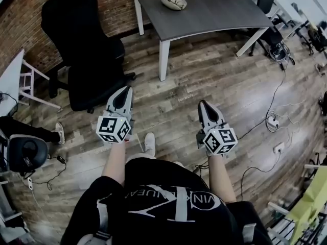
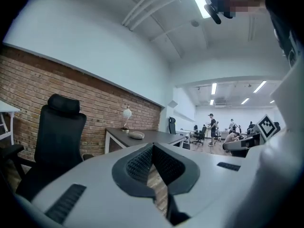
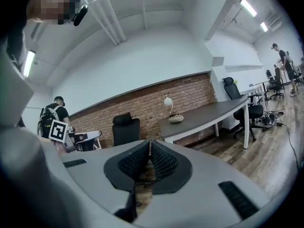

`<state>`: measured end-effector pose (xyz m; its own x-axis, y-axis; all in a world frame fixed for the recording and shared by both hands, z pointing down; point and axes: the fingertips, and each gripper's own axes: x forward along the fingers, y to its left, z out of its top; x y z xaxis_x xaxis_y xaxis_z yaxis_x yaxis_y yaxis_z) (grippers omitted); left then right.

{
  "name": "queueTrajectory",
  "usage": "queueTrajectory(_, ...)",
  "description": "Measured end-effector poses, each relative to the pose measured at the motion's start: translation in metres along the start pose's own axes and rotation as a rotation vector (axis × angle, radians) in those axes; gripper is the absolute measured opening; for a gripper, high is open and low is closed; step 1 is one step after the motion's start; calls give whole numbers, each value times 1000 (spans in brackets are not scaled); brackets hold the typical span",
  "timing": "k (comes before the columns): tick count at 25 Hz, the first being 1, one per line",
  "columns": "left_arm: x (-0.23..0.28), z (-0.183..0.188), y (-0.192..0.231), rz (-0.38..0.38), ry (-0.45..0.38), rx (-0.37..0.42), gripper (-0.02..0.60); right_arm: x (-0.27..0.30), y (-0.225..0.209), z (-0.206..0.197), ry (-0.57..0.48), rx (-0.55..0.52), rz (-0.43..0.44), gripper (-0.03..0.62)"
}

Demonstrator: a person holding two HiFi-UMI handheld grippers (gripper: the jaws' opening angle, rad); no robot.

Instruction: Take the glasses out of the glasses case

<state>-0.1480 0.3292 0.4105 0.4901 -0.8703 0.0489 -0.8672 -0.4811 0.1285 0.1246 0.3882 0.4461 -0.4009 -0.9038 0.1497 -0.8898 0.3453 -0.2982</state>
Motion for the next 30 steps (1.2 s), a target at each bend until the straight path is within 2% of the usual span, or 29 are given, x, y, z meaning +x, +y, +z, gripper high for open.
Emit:
queueTrajectory(8,40,-4,56,-25,22,-14,15,58,-3,-9,26,6,-58,34)
queueTrajectory(18,67,8,117,-40,5,0,15,112,5,-2,-30,22,-114,35)
queueTrajectory(27,74,14,130,-55,-19,-12,15,127,3,18,-46,10,-123,38)
queueTrajectory(28,74,13,131,-55,-16,-13,14,129,2,20,-50,9,-125,45)
queueTrajectory(30,77,10,134,-50,-12,-18,15,134,-2,22,-55,14,-126,111)
